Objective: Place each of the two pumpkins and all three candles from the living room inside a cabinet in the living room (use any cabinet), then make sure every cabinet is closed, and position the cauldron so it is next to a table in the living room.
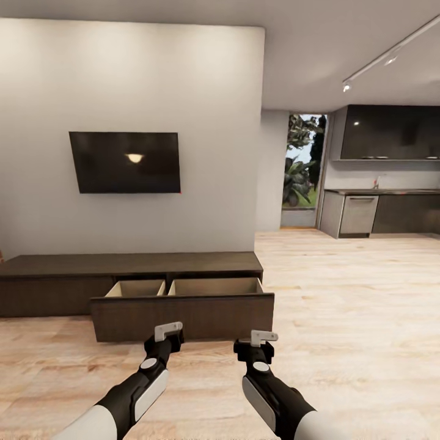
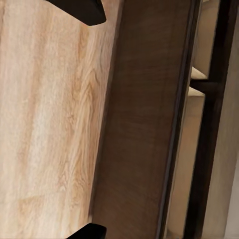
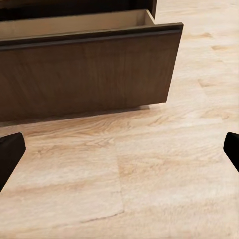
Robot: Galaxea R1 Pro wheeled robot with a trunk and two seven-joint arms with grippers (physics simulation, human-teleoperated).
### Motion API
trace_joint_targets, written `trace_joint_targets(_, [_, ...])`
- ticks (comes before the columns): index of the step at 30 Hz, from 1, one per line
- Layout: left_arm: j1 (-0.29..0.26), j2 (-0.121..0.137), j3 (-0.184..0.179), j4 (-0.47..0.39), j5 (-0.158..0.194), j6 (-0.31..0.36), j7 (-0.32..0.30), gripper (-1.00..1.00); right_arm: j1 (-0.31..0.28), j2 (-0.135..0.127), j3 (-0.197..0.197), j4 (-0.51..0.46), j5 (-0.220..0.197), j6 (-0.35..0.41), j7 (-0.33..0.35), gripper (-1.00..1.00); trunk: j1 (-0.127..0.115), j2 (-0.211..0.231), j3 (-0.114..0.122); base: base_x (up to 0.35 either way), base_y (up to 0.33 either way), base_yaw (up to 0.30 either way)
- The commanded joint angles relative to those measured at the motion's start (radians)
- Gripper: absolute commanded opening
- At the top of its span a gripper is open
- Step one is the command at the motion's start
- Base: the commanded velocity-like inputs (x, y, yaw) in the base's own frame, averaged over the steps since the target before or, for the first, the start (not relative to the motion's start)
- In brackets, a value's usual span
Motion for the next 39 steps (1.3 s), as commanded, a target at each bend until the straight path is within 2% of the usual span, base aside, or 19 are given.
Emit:
trace_joint_targets(1, [-0.001,0.002,-0.008,0.000,0.003,-0.012,0.006,1.00,-0.001,0.000,0.008,0.000,-0.008,0.002,-0.008,1.00,0.004,-0.008,-0.004,0.000,0.000,0.000])
trace_joint_targets(14, [-0.001,0.005,-0.009,0.002,-0.004,-0.016,0.002,1.00,-0.001,0.000,0.016,-0.001,-0.001,0.001,-0.008,1.00,0.054,-0.099,-0.045,0.000,0.000,0.000])
trace_joint_targets(17, [0.000,0.008,-0.013,0.002,-0.005,-0.017,-0.010,1.00,-0.001,-0.001,0.023,-0.001,0.012,0.001,-0.007,1.00,0.065,-0.120,-0.055,0.000,0.000,0.000])
trace_joint_targets(20, [0.000,0.017,-0.022,0.002,-0.007,-0.017,-0.047,1.00,0.000,-0.001,0.035,-0.001,0.037,0.001,-0.007,1.00,0.077,-0.141,-0.064,0.000,0.000,0.000])
trace_joint_targets(23, [0.000,0.027,-0.027,0.002,-0.023,-0.016,-0.077,1.00,0.001,-0.001,0.042,-0.001,0.049,0.000,-0.007,1.00,0.088,-0.162,-0.073,0.000,0.000,0.000])
trace_joint_targets(31, [0.001,0.035,-0.029,0.003,-0.091,-0.016,-0.097,1.00,0.013,-0.001,0.069,-0.011,0.060,0.000,-0.006,1.00,0.119,-0.218,-0.098,0.000,0.000,0.000])
trace_joint_targets(34, [0.002,0.034,-0.028,0.004,-0.099,-0.016,-0.099,1.00,0.013,0.001,0.081,-0.014,0.061,0.001,0.002,1.00,0.130,-0.239,-0.108,0.000,0.000,0.000])
trace_joint_targets(39, [0.002,0.033,-0.028,0.004,-0.104,-0.014,-0.100,1.00,0.006,0.007,0.089,-0.031,0.064,0.006,0.062,1.00,0.149,-0.274,-0.123,0.000,0.000,0.000])
